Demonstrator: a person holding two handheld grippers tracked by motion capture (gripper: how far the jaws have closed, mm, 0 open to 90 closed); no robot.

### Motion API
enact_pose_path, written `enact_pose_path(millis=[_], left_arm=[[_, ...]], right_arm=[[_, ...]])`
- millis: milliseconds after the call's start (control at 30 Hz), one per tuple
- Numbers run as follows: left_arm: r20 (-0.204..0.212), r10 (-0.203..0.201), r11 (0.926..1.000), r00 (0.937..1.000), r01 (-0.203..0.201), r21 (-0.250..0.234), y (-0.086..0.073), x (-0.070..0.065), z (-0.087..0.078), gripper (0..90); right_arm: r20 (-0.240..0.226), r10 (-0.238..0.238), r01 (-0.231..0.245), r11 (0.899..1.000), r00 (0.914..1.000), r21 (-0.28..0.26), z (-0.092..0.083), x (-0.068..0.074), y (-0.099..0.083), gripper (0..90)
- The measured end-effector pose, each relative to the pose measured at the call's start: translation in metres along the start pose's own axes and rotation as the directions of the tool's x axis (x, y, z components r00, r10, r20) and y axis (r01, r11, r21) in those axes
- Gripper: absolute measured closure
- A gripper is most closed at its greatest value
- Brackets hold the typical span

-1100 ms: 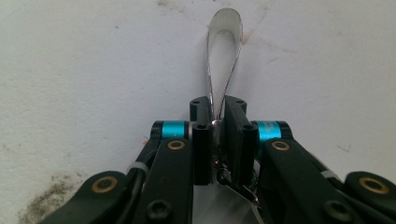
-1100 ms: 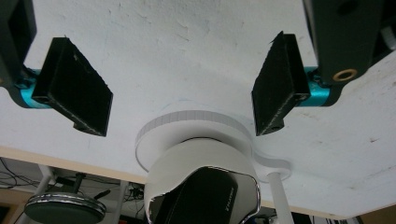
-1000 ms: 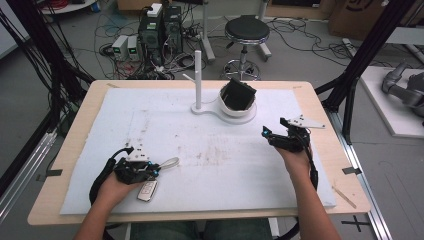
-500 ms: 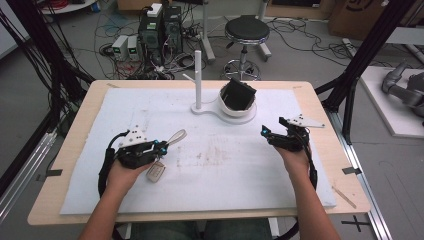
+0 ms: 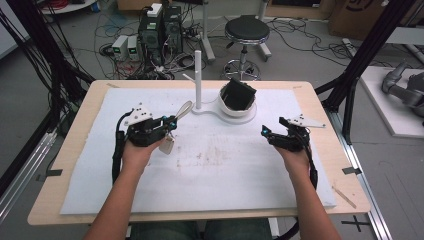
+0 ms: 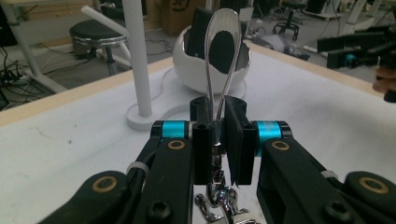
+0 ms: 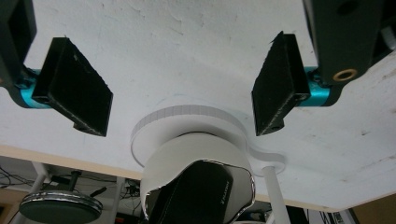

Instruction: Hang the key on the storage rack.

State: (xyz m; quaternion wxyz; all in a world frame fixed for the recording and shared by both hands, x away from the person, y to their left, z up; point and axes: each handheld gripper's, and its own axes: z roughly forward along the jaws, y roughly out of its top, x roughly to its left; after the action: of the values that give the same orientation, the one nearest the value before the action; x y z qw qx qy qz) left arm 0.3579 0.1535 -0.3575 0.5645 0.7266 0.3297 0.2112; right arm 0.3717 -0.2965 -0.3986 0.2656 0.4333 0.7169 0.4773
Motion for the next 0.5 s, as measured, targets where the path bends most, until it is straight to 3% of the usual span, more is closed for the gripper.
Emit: enact_pose_path(millis=[233,500], left_arm=[[-0.058,0.039,0.999,0.9976,-0.04,-0.022,0.026,-0.001,0.014,81.4],[-0.116,0.083,0.9957,0.9897,-0.087,-0.03,0.057,0.002,0.032,81.4]], right_arm=[[-0.006,0.009,-0.009,1.0,0.9999,0.0,0.0,-0.001,0.0,20.8],[-0.007,0.013,-0.013,1.0,0.9999,0.002,0.0,-0.001,0.0,20.8]])
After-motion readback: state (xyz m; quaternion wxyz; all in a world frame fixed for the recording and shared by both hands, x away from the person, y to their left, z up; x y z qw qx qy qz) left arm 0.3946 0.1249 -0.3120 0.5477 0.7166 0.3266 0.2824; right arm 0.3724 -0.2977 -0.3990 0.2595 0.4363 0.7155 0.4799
